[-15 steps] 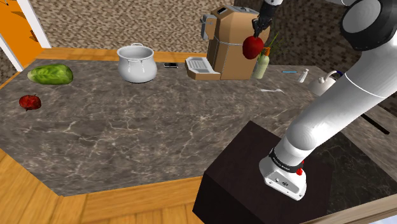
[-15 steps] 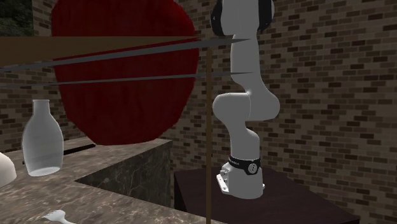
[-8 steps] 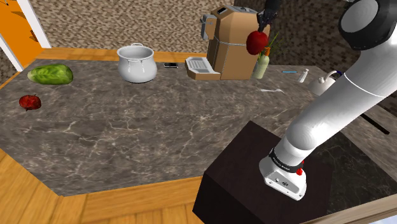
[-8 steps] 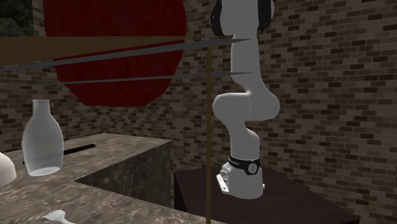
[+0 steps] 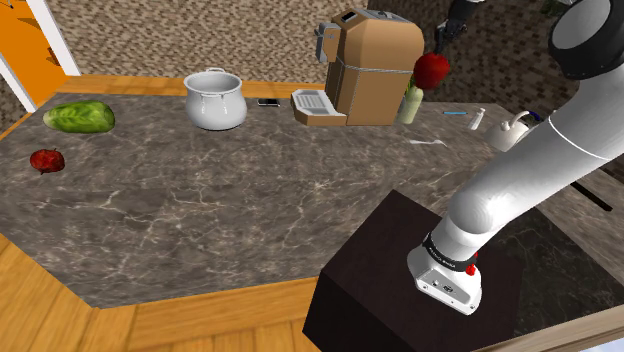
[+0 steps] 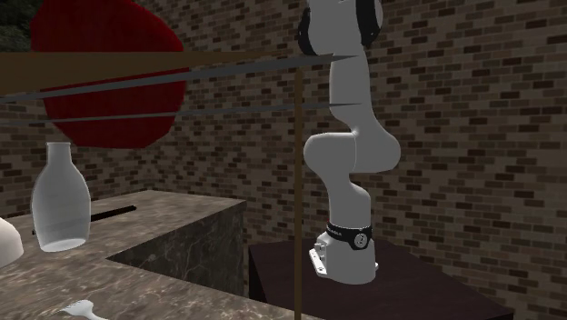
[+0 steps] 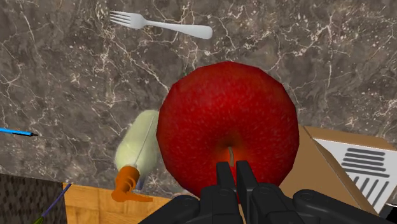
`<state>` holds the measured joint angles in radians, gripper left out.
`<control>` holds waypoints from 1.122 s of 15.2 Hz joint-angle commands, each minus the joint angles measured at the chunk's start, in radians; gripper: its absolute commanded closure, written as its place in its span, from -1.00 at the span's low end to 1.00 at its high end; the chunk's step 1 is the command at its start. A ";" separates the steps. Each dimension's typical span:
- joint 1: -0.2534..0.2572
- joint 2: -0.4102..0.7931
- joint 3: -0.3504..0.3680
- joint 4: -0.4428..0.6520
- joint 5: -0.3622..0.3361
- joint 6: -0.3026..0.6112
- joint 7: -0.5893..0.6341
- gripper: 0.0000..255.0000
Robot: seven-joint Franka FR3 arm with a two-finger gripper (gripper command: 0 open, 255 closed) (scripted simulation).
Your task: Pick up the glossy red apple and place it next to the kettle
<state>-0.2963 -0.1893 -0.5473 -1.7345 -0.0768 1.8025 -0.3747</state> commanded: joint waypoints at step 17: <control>-0.168 0.177 -0.342 0.179 0.200 -0.065 -0.527 1.00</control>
<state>-0.4500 -0.0357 -0.8685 -1.5766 0.0990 1.7468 -0.8648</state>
